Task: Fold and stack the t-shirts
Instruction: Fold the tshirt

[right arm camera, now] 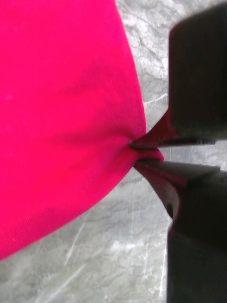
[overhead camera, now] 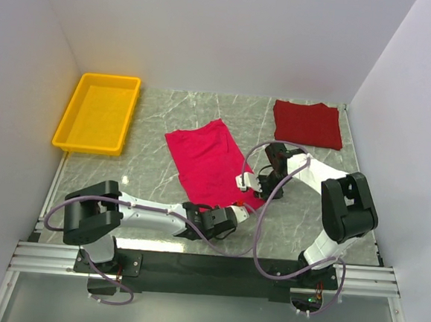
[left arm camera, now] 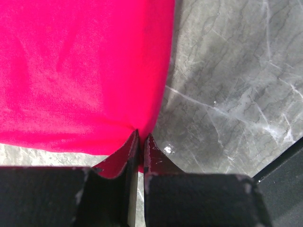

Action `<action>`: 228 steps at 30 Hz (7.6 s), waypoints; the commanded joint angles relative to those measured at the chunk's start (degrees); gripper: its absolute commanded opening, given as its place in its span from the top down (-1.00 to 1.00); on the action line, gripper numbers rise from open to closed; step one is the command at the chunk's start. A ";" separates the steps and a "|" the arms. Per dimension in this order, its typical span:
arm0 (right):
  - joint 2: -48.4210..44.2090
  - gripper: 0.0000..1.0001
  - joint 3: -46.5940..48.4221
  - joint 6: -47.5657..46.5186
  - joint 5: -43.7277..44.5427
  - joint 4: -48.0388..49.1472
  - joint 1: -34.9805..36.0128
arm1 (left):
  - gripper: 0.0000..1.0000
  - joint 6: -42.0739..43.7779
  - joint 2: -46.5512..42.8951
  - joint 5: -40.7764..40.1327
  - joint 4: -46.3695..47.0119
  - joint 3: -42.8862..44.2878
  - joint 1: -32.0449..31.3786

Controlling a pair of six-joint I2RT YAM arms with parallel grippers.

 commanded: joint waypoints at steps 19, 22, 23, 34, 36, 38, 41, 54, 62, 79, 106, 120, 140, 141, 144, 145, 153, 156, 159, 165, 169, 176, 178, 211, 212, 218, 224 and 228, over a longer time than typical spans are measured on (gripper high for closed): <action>-5.38 1.00 18.23 -2.11 -14.66 -28.51 -5.79 | 0.99 -2.07 -24.59 7.95 0.94 -3.65 2.76; -7.23 1.00 21.91 -1.84 -18.52 -33.25 -6.76 | 0.99 -1.81 -29.60 9.98 0.33 -2.95 3.20; -7.85 1.00 22.89 -1.67 -19.32 -34.31 -6.85 | 0.99 -1.81 -30.57 10.42 -0.28 -2.60 3.37; -18.83 1.00 27.90 7.46 -24.86 -35.90 -7.46 | 0.99 -7.60 -36.46 18.43 -1.61 -0.84 5.57; -19.19 1.00 29.22 8.52 -25.83 -35.81 -7.29 | 0.99 -9.96 -38.48 17.12 -0.21 -2.50 5.66; -18.23 1.00 30.19 9.58 -26.36 -35.72 -7.20 | 0.99 -10.94 -40.94 15.97 1.03 -3.91 6.53; -16.03 1.00 30.98 12.39 -26.63 -32.40 -6.59 | 0.99 -12.18 -44.28 13.25 3.05 -6.72 10.12; -1.19 1.00 37.31 27.94 -25.57 -18.06 -4.92 | 0.99 -6.38 -34.63 22.29 9.29 -7.79 28.86; 6.29 1.00 40.20 33.05 -23.38 -13.05 -4.48 | 0.99 -5.32 -30.06 23.26 10.87 -7.87 36.67; 20.18 1.00 48.82 45.97 -17.67 -0.92 -2.98 | 0.99 -0.58 -16.53 28.45 13.69 -1.55 47.14; 27.13 1.00 51.20 53.88 -11.95 6.02 -2.02 | 0.88 0.48 -1.40 30.29 12.37 8.39 52.15; 24.24 -0.19 48.75 63.80 -3.61 13.30 -1.67 | -0.13 -2.59 -3.50 23.27 12.19 12.52 52.42; 10.16 0.62 21.24 60.38 -31.81 4.26 -5.35 | -0.20 -33.35 -21.80 40.49 28.71 -10.51 52.24; 10.34 0.63 20.45 60.91 -32.07 4.88 -5.44 | -0.19 -33.71 -20.66 40.49 29.59 -10.25 52.24; 11.30 0.63 18.33 62.58 -33.13 6.37 -5.97 | -0.18 -34.67 -14.35 40.49 32.93 -8.32 52.24; 12.18 0.63 18.15 63.37 -33.74 6.64 -6.23 | -0.18 -35.29 -13.02 40.40 33.46 -7.09 52.24; 17.10 0.67 17.10 65.13 -35.42 7.08 -8.69 | -0.09 -36.61 -0.79 37.59 32.94 -0.75 52.33; 19.56 0.72 17.36 66.53 -34.19 7.52 -9.31 | -0.09 -36.96 1.05 35.48 31.97 -0.40 52.94; 21.50 0.71 17.28 68.73 -31.82 8.57 -9.84 | -0.09 -37.58 2.37 34.51 32.14 -0.93 54.17; 23.78 0.72 18.15 73.13 -27.51 9.63 -10.80 | -0.09 -37.58 7.55 34.78 31.62 0.82 55.49; 24.05 0.71 18.24 72.52 -27.33 7.79 -10.81 | -0.08 -38.10 9.85 34.34 31.00 1.71 55.49; 18.17 0.64 19.03 66.37 -32.42 4.36 -12.03 | -0.12 -35.48 7.74 35.99 33.28 2.23 55.93; 16.06 0.63 21.40 63.22 -34.97 1.04 -12.65 | -0.15 -32.84 5.37 36.53 31.98 4.16 55.93; 41.80 0.67 52.70 115.23 -17.58 20.97 -9.58 | -0.14 -41.18 -4.50 50.68 48.13 -19.21 44.86; 42.07 0.68 52.78 115.06 -16.88 20.36 -9.66 | -0.14 -41.27 -3.52 50.94 48.66 -19.47 44.77; 42.60 0.69 52.78 115.05 -12.48 18.59 -9.75 | -0.11 -39.34 1.23 50.69 47.45 -19.82 44.59; 42.34 0.62 56.03 112.78 -13.52 17.89 -9.84 | -0.19 -35.47 -0.69 48.23 44.54 -19.04 44.68; 37.51 0.39 57.88 107.42 -14.41 17.28 -9.84 | -0.32 -31.61 -6.58 42.79 36.14 -14.39 44.59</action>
